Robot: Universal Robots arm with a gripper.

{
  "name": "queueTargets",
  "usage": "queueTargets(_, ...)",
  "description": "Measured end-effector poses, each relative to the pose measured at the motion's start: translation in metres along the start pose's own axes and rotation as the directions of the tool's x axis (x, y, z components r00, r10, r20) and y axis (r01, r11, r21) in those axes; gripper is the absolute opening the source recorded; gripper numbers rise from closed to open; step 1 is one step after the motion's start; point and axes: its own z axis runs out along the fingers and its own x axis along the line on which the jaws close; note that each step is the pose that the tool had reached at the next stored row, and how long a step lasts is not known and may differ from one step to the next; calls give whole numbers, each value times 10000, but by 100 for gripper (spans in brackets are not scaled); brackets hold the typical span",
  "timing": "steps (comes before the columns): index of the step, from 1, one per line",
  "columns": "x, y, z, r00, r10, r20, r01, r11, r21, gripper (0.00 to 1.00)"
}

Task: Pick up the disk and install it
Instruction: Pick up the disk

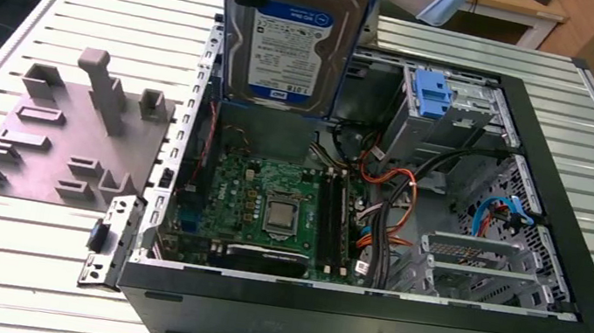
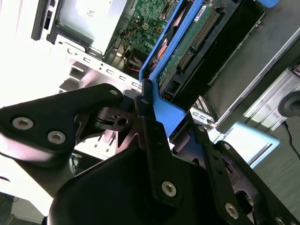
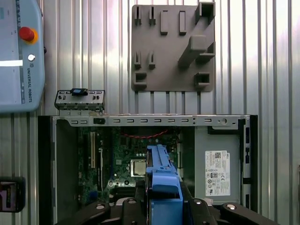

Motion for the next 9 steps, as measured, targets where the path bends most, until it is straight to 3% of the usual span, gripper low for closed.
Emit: queueTargets(9, -2, -84, -1, 10000, 0, -1, 0, 10000, 0, 36)
